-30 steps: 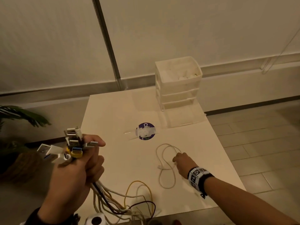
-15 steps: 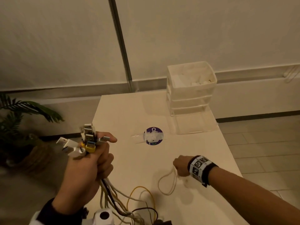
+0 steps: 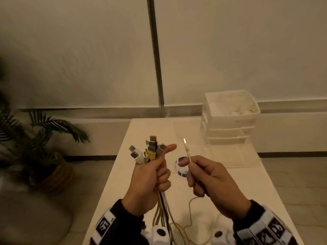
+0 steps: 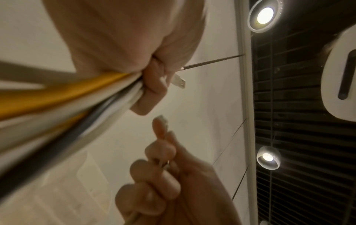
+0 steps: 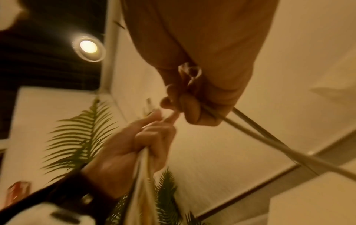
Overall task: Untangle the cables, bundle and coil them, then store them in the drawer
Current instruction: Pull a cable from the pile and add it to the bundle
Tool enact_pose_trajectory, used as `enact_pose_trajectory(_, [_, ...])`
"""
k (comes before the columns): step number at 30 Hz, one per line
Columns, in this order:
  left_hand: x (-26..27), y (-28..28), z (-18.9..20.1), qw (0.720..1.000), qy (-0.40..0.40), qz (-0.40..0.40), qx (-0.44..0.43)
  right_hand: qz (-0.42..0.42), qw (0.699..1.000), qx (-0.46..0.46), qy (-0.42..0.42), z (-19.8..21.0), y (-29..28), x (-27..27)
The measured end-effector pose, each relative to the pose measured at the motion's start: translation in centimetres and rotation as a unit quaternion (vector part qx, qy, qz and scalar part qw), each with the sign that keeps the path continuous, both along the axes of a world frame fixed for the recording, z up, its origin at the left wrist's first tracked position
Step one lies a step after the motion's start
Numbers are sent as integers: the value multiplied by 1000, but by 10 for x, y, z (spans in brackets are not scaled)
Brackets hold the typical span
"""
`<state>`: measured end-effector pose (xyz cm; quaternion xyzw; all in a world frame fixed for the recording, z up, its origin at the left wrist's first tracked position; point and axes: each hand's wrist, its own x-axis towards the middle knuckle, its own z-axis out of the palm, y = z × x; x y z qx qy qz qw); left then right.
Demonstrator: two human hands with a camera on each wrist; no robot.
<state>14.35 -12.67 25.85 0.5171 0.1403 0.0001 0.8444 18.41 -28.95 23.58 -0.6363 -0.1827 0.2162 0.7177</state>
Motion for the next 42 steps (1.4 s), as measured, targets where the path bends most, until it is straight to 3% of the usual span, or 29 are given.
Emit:
enact_pose_trajectory(3, [1, -3, 0, 1000, -6, -10, -24, -47, 992, -52, -102, 4, 19, -18])
enact_pose_trajectory(7, [0, -2, -6, 999, -29, -37, 0, -108, 952, -144, -249, 7, 28, -26])
enact_pose_trajectory(13, [-2, -1, -8, 998, -40, -21, 35, -133, 909, -214, -333, 6, 36, -25])
enact_pose_trajectory(17, [-2, 3, -11, 994, -45, 17, 95, -104, 872, -282, -386, 5, 38, -25])
enact_pose_trajectory(19, [4, 12, -10, 994, -69, 48, 70, -77, 861, -294, -407, 4, 37, -27])
enact_pose_trajectory(21, [12, 32, -1, 992, -95, 86, 15, -32, 886, -275, -371, -5, 30, -28])
enact_pose_trajectory(24, [19, 75, 14, 980, -135, 127, -67, 71, 943, -249, -208, -24, 5, -20])
enact_pose_trajectory(28, [13, 121, 34, 978, -176, 58, -92, 60, 972, -227, -27, -38, -26, -8])
enact_pose_trajectory(30, [6, 115, 33, 984, -172, -17, -48, 39, 979, -201, 19, -33, -28, -3])
enact_pose_trajectory(32, [1, 85, 25, 981, -161, -77, 80, 30, 972, -235, -3, -21, -22, 0])
enact_pose_trajectory(35, [-3, 25, 11, 927, -161, -119, 318, 37, 968, -245, -52, 4, -8, 3])
enact_pose_trajectory(37, [-1, -2, 4, 910, -174, -136, 351, 37, 982, -186, -11, 15, -4, 5])
enact_pose_trajectory(40, [5, -8, -1, 918, -146, -120, 349, 39, 992, -111, 36, 22, -10, 8])
enact_pose_trajectory(42, [8, -6, -1, 905, -141, -137, 378, 47, 993, -101, 36, 21, -15, 8])
